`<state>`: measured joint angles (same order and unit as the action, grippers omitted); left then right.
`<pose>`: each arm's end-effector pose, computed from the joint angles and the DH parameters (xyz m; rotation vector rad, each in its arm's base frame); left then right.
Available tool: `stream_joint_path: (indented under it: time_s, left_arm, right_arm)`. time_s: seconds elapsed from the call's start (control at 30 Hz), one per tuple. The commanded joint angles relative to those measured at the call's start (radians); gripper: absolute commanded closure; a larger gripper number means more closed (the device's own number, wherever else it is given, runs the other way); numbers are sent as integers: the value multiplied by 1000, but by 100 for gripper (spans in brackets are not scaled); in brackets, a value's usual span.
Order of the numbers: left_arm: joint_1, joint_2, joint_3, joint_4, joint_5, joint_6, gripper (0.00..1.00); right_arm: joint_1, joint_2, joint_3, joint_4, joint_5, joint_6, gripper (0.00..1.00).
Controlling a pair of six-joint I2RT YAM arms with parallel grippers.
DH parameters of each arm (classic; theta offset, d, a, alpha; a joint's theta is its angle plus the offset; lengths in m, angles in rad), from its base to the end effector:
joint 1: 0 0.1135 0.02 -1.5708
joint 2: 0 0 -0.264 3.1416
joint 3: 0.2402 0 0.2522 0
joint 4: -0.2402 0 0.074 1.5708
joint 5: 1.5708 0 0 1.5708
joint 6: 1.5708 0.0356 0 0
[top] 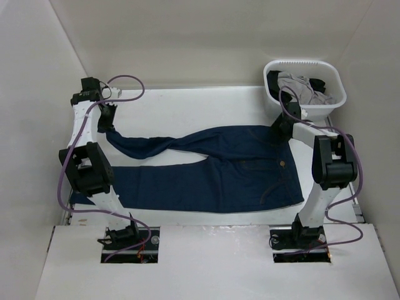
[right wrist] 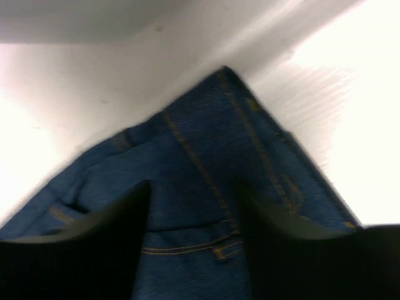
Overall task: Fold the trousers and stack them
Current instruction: Flatten the trousers out
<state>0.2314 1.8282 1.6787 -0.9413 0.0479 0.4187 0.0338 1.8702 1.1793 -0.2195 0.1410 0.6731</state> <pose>0.3790 0.0875 0.2945 0.2651 2.6548 0.1479 0.3918 0.0082 0.1696 0.8337 2.3282 0.1295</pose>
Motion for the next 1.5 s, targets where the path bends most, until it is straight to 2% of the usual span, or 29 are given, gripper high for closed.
stream_joint_path:
  time_s: [0.0, 0.07, 0.1, 0.13, 0.33, 0.4, 0.5, 0.57, 0.67, 0.77, 0.87, 1.03, 1.13, 1.23, 1.37, 1.47]
  left_arm:
    - [42, -7, 24, 29, -8, -12, 93]
    - [55, 0, 27, 24, -8, -9, 93]
    - [56, 3, 32, 18, -8, -8, 93]
    - [58, 5, 36, 12, -8, -6, 92]
    - [47, 2, 88, -155, -8, 55, 89]
    - [47, 19, 108, -159, -19, 90, 83]
    - [35, 130, 202, -104, -55, 82, 77]
    - [15, 242, 310, -80, -63, 66, 68]
    - [0, 411, 507, -18, -83, 17, 44]
    - [0, 482, 650, 31, -146, -38, 37]
    - [24, 419, 572, 168, -149, -54, 34]
    - [73, 183, 166, 341, -128, -26, 33]
    - [110, 140, -3, 377, -86, -20, 33]
    - [150, 229, 13, 392, -31, -86, 35]
    - [184, 362, 163, 444, -22, -248, 36]
    - [196, 477, 289, 437, -26, -308, 35]
  right_arm:
    - [-10, 9, -6, -66, 49, -17, 51]
    - [-18, 9, -15, -70, 37, -27, 86]
    - [-18, 9, -20, -73, 35, -33, 97]
    - [-19, 1, -30, -75, 38, -36, 100]
    - [-57, -218, -202, -40, 46, -41, 100]
    - [-85, -308, -275, -37, 37, -55, 100]
    - [-111, -408, -357, -43, 26, -76, 100]
    - [-119, -436, -377, -55, 14, -86, 100]
    - [-119, -453, -389, -61, 12, -89, 100]
    - [-111, -463, -394, -66, 17, -89, 100]
    - [-75, -474, -412, -77, 26, -80, 100]
    - [-24, -480, -423, -121, 43, -63, 100]
    - [-2, -480, -412, -147, 66, -52, 100]
    - [31, -464, -380, -168, 89, -58, 100]
    - [48, -418, -333, -195, 124, -52, 100]
    - [48, -413, -300, -198, 129, -53, 100]
